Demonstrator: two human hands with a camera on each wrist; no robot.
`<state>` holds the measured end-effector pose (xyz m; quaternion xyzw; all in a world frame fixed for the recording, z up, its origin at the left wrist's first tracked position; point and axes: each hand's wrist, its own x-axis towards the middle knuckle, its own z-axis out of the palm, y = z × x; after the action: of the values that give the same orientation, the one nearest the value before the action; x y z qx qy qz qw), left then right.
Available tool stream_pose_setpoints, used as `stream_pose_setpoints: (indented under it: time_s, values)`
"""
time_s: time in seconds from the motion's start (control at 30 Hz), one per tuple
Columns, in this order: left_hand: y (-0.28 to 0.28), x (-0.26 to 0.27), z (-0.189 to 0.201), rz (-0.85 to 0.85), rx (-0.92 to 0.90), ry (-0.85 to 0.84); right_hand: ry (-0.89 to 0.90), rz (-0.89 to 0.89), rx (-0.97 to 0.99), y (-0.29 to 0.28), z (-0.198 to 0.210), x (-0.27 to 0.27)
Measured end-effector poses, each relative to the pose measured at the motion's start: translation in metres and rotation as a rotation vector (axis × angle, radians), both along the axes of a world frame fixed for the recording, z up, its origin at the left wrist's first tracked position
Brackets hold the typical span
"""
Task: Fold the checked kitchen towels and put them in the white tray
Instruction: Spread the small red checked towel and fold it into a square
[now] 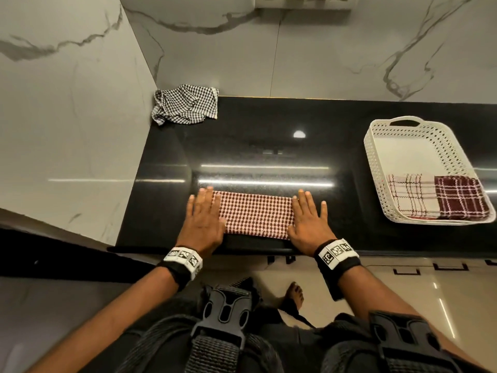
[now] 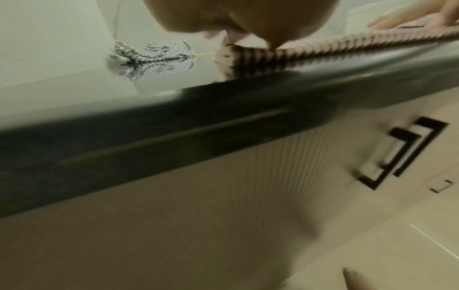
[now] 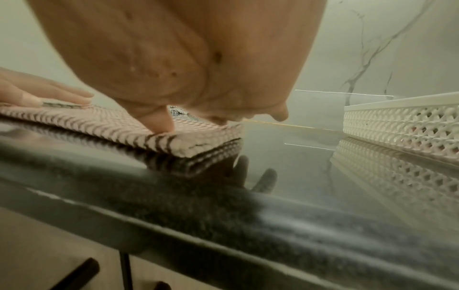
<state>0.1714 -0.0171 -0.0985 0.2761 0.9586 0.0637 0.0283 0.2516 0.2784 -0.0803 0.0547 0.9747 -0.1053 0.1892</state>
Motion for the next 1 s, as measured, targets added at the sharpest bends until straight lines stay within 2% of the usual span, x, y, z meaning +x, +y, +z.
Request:
stream_pose_setpoints:
  time_s: [0.07,0.13,0.17,0.3,0.43,0.57,0.63,0.7,0.77,0.87,1.0]
  values:
    - [0.025,0.013,0.002,-0.204,0.079,0.076,0.014,0.021,-0.023,-0.002,0.002,-0.001]
    - [0.048,0.025,0.003,-0.404,0.062,0.07,0.003,0.015,-0.026,-0.004,0.0,0.003]
    - [0.056,0.026,0.003,-0.437,0.035,0.056,0.014,-0.009,-0.022,-0.004,0.0,0.006]
    - [0.067,0.0,0.005,-0.318,0.01,0.068,0.14,-0.101,0.0,-0.009,0.003,0.024]
    - [0.066,-0.027,0.013,-0.277,-0.034,0.018,0.146,0.073,-0.047,-0.04,0.004,0.04]
    - [0.039,-0.015,-0.002,-0.356,-0.008,-0.105,0.291,0.15,-0.166,-0.049,-0.002,0.039]
    - [0.02,-0.001,-0.013,-0.428,-0.035,-0.105,0.194,0.199,-0.204,-0.046,-0.007,0.032]
    - [0.004,0.013,-0.023,-0.468,-0.068,-0.075,0.046,0.295,-0.136,-0.042,-0.016,0.028]
    - [-0.005,0.023,-0.032,-0.474,-0.083,-0.019,0.024,0.368,-0.048,-0.039,-0.027,0.029]
    - [-0.008,0.028,-0.04,-0.442,-0.054,0.026,0.118,0.349,-0.007,-0.039,-0.039,0.037]
    - [-0.008,0.035,-0.043,-0.437,0.145,0.055,0.319,0.252,-0.131,-0.045,-0.049,0.055]
